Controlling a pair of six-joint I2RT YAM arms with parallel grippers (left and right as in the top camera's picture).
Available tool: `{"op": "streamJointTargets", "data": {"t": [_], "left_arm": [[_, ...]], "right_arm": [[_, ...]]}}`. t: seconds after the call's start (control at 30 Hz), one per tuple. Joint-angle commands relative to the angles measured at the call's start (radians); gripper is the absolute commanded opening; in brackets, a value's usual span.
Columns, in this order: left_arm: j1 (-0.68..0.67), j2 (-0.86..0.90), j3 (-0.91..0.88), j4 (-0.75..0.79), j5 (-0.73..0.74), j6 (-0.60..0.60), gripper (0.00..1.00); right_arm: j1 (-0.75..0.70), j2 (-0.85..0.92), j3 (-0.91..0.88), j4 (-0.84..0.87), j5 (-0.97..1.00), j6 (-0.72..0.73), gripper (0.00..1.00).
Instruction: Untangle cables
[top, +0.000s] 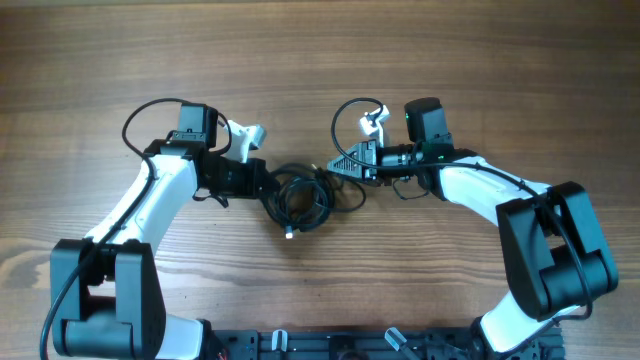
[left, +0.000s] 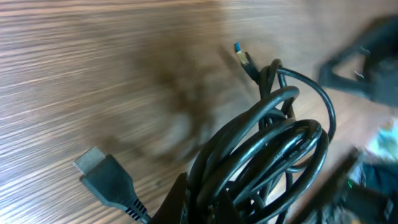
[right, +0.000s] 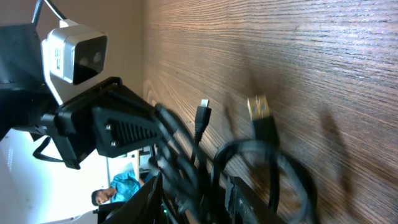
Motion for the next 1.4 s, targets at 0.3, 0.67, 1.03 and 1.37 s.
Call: {"op": "streamJointTargets", "data": {"t": [0.3, 0.67, 1.03, 1.37], "left_arm": [[-0.002, -0.101, -0.004, -0.085, 0.247, 0.306, 0.04], [-0.002, -0.103, -0.004, -0.087, 0.25, 0.308, 0.04], [-0.002, -0.103, -0.004, -0.078, 0.217, 0.296, 0.05], [-0.002, -0.09, -0.004, 0.027, -0.14, -0.073, 0.05]], "right_arm": [[-0.013, -0.022, 0.008, -0.008, 0.036, 0.082, 0.75], [0.015, -0.022, 0.008, -0.064, -0.108, 0.093, 0.54], [-0.046, -0.022, 0.008, 0.211, -0.231, 0.245, 0.04], [-0.057, -0.022, 0.008, 0.545, -0.405, 0.384, 0.04]]}}
